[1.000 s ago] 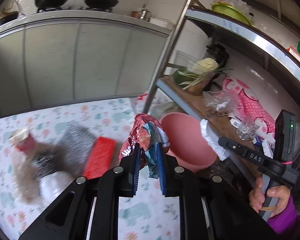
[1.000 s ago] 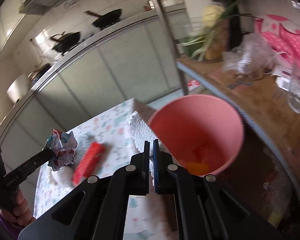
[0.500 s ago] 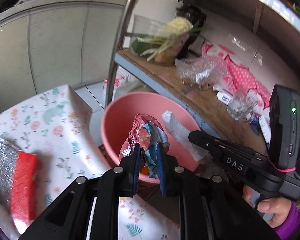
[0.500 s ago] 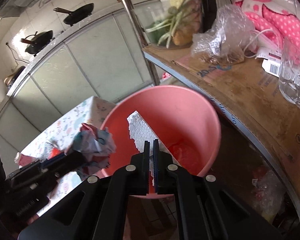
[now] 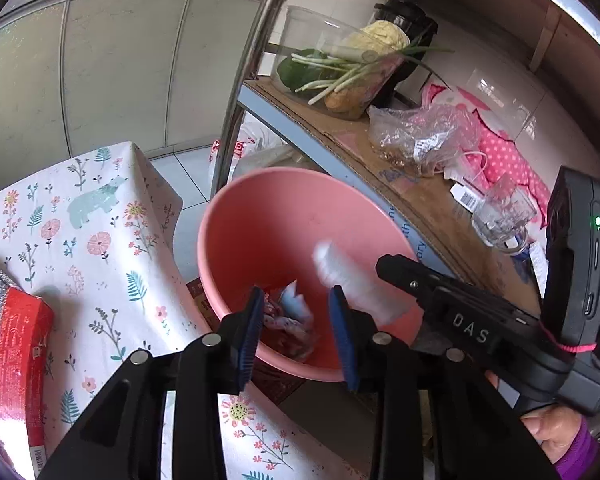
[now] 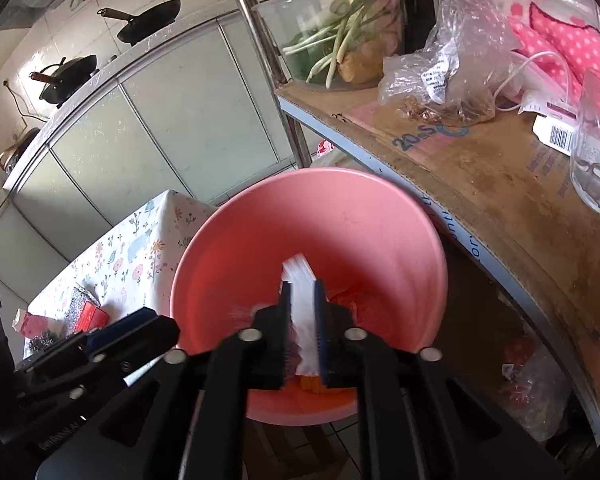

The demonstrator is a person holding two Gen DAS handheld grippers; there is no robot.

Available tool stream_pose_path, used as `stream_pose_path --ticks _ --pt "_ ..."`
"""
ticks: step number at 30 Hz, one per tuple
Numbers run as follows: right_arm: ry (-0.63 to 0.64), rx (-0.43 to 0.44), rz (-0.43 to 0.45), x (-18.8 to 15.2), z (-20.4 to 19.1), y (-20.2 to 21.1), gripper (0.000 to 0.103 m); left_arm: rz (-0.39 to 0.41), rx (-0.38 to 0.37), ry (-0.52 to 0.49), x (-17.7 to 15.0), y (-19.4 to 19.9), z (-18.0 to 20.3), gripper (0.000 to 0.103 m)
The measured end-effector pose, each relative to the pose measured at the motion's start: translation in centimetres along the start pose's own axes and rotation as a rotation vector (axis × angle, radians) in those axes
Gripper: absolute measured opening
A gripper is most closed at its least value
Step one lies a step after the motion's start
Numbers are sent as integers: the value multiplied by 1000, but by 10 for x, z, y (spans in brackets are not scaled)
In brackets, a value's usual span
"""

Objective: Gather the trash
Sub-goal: 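Open both grippers to drop the wrapper and foam strip into the bucket, then move the right gripper to the red box while the left moves to the bubble wrap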

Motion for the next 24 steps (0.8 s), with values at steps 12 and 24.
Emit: stream_pose_path --ticks 12,24 --pt "68 27 37 -5 -22 35 23 70 32 -13 -2 52 7 47" --pt "159 114 36 -32 -66 73 33 114 84 -4 -28 122 -2 53"
Point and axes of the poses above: each gripper's, at about its wrist camera, not at the fingertips, and y roughly against the way its jaws point, z to its right, x to its top, the point moved 1 cm from there along -y, roughly the way its jaws point, and after that the axes turned 7 degrees about -x, right-handed, at the moved point
